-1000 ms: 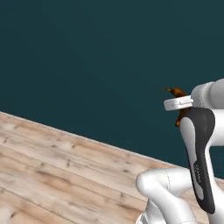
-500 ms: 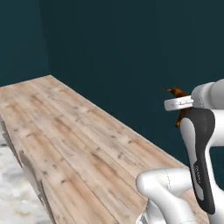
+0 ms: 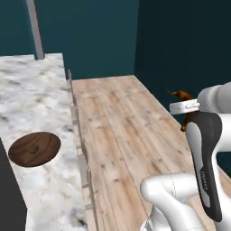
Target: Retrieve the kiwi and banana from the fridge and place them into the bowl on the dining table.
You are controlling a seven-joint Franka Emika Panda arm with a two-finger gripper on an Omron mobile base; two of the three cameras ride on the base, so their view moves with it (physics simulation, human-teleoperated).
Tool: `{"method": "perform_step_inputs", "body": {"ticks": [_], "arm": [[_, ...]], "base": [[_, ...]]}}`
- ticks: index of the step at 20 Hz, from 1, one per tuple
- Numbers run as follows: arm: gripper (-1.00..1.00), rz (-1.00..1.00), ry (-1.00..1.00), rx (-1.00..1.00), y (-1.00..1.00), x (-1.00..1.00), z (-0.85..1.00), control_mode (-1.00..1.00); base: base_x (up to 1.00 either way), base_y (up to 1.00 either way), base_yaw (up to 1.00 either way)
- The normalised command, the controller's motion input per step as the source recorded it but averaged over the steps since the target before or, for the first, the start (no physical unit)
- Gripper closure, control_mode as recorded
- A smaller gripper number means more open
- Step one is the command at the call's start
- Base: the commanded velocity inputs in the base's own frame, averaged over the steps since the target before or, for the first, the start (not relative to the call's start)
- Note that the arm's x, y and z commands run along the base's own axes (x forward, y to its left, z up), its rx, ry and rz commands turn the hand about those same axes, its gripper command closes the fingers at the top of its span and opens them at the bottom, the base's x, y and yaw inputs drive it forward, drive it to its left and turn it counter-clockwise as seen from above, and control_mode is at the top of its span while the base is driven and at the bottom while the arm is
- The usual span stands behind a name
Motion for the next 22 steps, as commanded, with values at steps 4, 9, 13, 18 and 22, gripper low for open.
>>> {"method": "perform_step_inputs", "body": {"ticks": [4, 9, 13, 18, 22], "arm": [[1.00, 0.00, 0.00, 0.00, 0.00, 0.00, 0.00, 1.00], [1.00, 0.00, 0.00, 0.00, 0.00, 0.00, 0.00, 1.00], [1.00, 0.00, 0.00, 0.00, 0.00, 0.00, 0.00, 1.00], [1.00, 0.00, 0.00, 0.00, 0.00, 0.00, 0.00, 1.00], [1.00, 0.00, 0.00, 0.00, 0.00, 0.00, 0.00, 1.00]], "base": [[0.81, 0.00, 0.66], [0.78, -0.01, 0.64], [0.57, -0.05, 0.63], [0.24, 0.00, 0.62], [0.14, 0.00, 0.61]]}}
